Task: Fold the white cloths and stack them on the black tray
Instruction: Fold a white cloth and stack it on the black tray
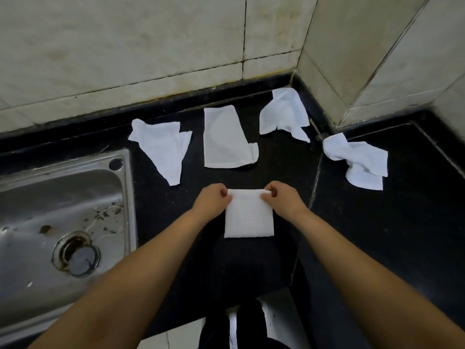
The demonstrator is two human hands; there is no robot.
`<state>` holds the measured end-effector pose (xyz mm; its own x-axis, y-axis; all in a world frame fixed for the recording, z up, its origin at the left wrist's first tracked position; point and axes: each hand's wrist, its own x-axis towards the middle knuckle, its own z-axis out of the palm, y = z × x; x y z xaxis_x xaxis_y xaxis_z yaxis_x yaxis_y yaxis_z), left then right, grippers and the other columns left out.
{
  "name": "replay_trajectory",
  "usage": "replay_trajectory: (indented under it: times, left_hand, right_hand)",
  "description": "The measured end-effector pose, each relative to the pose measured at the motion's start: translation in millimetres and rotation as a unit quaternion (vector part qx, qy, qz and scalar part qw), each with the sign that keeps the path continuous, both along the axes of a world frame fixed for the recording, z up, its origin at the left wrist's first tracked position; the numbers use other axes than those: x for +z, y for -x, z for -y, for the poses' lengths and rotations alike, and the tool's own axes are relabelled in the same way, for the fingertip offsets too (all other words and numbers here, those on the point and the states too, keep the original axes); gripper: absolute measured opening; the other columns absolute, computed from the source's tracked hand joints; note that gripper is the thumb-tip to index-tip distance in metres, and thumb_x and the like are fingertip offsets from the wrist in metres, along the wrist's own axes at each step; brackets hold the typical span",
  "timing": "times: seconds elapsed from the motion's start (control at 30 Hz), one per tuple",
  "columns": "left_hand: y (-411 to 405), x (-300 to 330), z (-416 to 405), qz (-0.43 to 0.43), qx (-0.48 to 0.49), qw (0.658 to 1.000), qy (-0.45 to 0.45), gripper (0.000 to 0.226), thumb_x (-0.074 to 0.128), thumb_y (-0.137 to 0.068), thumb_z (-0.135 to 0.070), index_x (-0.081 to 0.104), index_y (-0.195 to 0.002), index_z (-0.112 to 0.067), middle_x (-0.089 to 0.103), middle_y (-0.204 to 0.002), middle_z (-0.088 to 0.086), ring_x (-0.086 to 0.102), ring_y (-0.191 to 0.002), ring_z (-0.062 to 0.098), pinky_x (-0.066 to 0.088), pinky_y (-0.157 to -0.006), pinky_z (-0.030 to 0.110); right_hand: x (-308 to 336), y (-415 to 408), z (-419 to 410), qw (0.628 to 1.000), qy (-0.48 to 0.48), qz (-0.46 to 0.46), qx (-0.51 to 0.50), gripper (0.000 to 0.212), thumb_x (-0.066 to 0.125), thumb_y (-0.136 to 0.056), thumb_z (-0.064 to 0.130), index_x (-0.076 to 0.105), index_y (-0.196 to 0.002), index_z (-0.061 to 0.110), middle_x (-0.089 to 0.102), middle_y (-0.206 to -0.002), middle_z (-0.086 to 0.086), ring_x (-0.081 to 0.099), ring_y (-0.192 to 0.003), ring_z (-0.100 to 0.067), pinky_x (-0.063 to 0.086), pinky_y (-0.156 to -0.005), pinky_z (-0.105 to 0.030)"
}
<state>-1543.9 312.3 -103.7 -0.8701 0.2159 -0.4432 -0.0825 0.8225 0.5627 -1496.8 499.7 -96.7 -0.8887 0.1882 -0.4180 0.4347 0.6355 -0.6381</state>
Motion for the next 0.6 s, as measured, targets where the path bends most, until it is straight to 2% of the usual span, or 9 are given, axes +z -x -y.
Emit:
replay_trajectory:
  times: [0.1,0.17,0.3,0.4,0.5,0.57,0.6]
  left_hand:
    - [-4,-5,-4,-0.005,0.013,0.998,0.055,0.013,0.053,-0.091,-0.027,0.05,-0.084,-0.017,0.056,-0.087,-0.001,0.055,-0.087,0.02,0.044,-0.079,0.033]
    - [-10,-5,-7,-0.035,0.03,0.996,0.082,0.018,0.053,-0.091,-0.031,0.051,-0.094,-0.013,0.058,-0.098,0.004,0.057,-0.093,0.023,0.044,-0.084,0.037]
    - [-30,-8,-12,-0.046,0.066,0.987,0.139,0.043,0.05,-0.091,-0.046,0.049,-0.115,-0.01,0.054,-0.117,0.008,0.051,-0.112,0.026,0.04,-0.096,0.042]
    - [-40,-10,-21,-0.035,0.047,0.98,0.189,0.045,0.049,-0.092,-0.042,0.047,-0.123,-0.009,0.046,-0.129,0.01,0.043,-0.122,0.026,0.035,-0.099,0.041]
    - [-37,-6,-25,0.01,0.062,0.986,0.155,0.034,0.05,-0.093,-0.031,0.051,-0.118,-0.009,0.044,-0.129,0.011,0.041,-0.122,0.028,0.035,-0.1,0.043]
    - [-32,-3,-22,0.033,0.079,0.992,0.091,0.025,0.052,-0.091,-0.026,0.055,-0.107,-0.008,0.047,-0.121,0.011,0.047,-0.114,0.028,0.042,-0.095,0.043]
    - [-31,0,-19,0.039,0.087,0.995,0.042,0.019,0.053,-0.089,-0.023,0.056,-0.1,-0.008,0.051,-0.114,0.011,0.052,-0.105,0.026,0.046,-0.088,0.04]
  right_hand:
    - [-6,2,3,0.998,-0.061,0.0,0.023,0.02,0.054,-0.092,0.025,0.058,-0.108,0.014,0.058,-0.101,-0.003,0.057,-0.092,-0.02,0.048,-0.081,-0.033]
    - [-6,-1,3,0.994,-0.104,-0.001,0.03,0.03,0.053,-0.092,0.028,0.052,-0.119,0.014,0.055,-0.115,-0.007,0.056,-0.102,-0.024,0.047,-0.09,-0.039]
    - [-4,-13,7,0.988,-0.147,0.046,-0.003,0.043,0.05,-0.094,0.04,0.047,-0.123,0.009,0.054,-0.122,-0.012,0.055,-0.11,-0.027,0.046,-0.092,-0.04]
    - [-8,-21,26,0.971,-0.217,0.094,0.021,0.046,0.048,-0.094,0.042,0.045,-0.125,0.009,0.054,-0.125,-0.01,0.054,-0.114,-0.026,0.041,-0.093,-0.038]
    - [-10,-19,40,0.968,-0.229,0.098,0.018,0.034,0.047,-0.094,0.028,0.048,-0.123,0.01,0.055,-0.125,-0.01,0.054,-0.113,-0.025,0.041,-0.094,-0.036]
    - [-8,-18,41,0.982,-0.166,0.094,0.002,0.031,0.046,-0.092,0.02,0.052,-0.121,0.009,0.055,-0.123,-0.012,0.055,-0.111,-0.027,0.045,-0.093,-0.038]
    - [-5,-20,39,0.989,-0.114,0.088,-0.021,0.032,0.047,-0.09,0.018,0.053,-0.12,0.008,0.056,-0.121,-0.013,0.055,-0.109,-0.028,0.047,-0.091,-0.038]
